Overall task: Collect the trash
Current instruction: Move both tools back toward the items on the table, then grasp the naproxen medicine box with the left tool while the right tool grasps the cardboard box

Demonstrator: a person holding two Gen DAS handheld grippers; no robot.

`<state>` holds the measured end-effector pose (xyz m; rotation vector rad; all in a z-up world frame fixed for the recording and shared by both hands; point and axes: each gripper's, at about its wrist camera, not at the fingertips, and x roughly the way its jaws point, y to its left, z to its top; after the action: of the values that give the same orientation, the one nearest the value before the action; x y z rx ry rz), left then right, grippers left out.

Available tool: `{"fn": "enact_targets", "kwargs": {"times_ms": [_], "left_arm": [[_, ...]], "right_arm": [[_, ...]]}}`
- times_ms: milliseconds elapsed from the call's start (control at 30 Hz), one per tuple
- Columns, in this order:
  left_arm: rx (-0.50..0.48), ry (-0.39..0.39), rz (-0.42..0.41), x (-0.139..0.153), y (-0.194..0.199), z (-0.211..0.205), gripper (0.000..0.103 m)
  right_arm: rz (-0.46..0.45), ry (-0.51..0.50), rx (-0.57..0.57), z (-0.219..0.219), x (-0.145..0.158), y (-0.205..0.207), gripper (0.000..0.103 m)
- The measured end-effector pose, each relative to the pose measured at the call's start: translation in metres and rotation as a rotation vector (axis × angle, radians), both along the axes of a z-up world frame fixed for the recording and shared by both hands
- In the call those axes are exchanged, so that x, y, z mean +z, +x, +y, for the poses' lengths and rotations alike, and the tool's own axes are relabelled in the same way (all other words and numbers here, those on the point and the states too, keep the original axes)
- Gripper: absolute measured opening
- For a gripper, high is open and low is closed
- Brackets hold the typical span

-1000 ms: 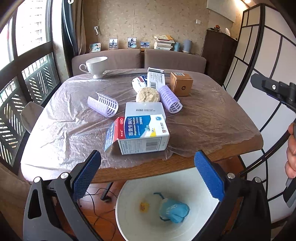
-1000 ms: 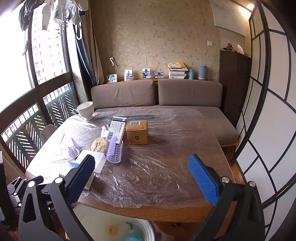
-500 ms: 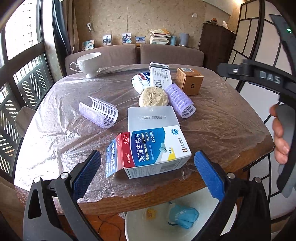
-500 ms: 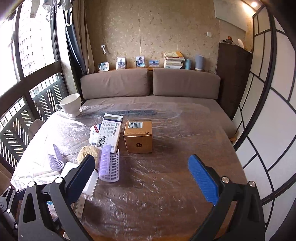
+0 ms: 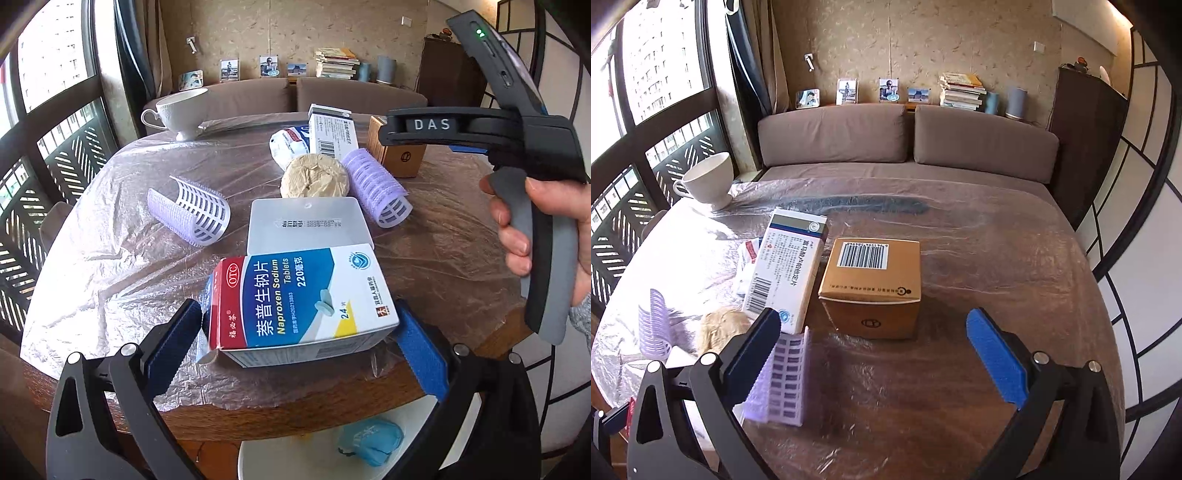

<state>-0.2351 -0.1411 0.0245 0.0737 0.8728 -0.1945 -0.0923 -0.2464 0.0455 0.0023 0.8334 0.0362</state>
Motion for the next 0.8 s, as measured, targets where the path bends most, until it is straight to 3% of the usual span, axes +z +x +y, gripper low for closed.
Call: {"fn": "enact_targets", "kwargs": {"times_ms": [267, 600, 700, 800], "left_arm": [[0.027, 0.027, -0.004, -0.006, 0.003, -0.003, 0.101], [0.025, 0.029, 0.005, -0.008, 0.007, -0.004, 0.091], [0.018, 0.035, 0.003, -0.007, 0.005, -0.006, 0.091], [0.01, 0.045, -0.002, -0.007, 0.003, -0.009, 0.087]], "right_arm": [[0.023, -0.031, 0.019, 0.001, -0.011, 0.023, 0.098], [0.035, -0.065, 0.044, 0.004, -0.018, 0.037, 0.094], [0.049, -0.068, 0.048, 0.005, -0.019, 0.039, 0.085], [0.058, -0.061, 0.046, 0.006, -0.021, 0.041, 0.083]]}}
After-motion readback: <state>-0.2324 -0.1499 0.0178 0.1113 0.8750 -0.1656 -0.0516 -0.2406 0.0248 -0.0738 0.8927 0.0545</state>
